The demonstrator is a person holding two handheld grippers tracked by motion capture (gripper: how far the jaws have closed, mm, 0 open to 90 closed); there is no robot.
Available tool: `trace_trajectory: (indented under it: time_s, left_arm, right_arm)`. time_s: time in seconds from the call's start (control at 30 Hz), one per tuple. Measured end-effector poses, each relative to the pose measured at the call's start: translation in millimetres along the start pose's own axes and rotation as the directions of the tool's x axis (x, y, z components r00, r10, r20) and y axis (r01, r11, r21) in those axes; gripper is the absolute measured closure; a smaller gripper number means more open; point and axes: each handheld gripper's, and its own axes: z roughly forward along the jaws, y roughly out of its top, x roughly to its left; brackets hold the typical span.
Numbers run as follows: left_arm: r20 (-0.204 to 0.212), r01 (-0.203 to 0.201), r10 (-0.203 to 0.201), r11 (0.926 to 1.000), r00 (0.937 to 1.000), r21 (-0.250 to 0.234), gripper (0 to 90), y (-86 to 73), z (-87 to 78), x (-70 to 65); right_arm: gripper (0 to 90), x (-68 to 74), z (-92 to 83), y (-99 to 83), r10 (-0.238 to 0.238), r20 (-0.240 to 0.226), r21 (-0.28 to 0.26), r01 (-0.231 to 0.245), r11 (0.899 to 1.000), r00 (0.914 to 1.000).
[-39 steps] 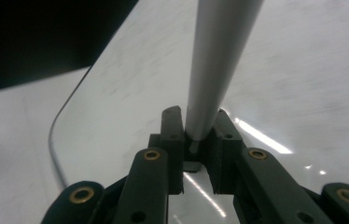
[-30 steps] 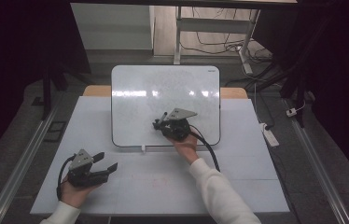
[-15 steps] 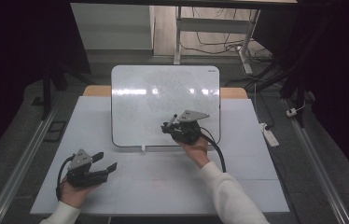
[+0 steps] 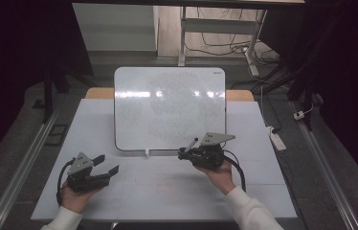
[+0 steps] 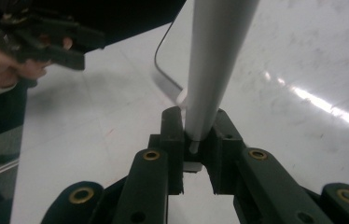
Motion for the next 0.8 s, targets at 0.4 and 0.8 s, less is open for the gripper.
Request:
trace_trajectory:
  time_s: [0.4, 0.8]
  left_arm:
    - [0.044, -0.062, 0.064, 0.9973, 0.997, -0.039, 29.5, 21.3, 1.5, -22.5]
    - [0.169, -0.155, 0.167, 0.9847, 0.9714, -0.079, 29.6, 70.0, 25.6, -67.7]
  right_arm:
    - [77.6, 10.8, 6.8, -4.5, -0.017, -0.029, 0.026, 0.018, 1.0, 0.9994]
    - [77.6, 19.2, 18.9, -5.1, -0.004, -0.068, 0.035, 0.006, 0.999, 0.9977]
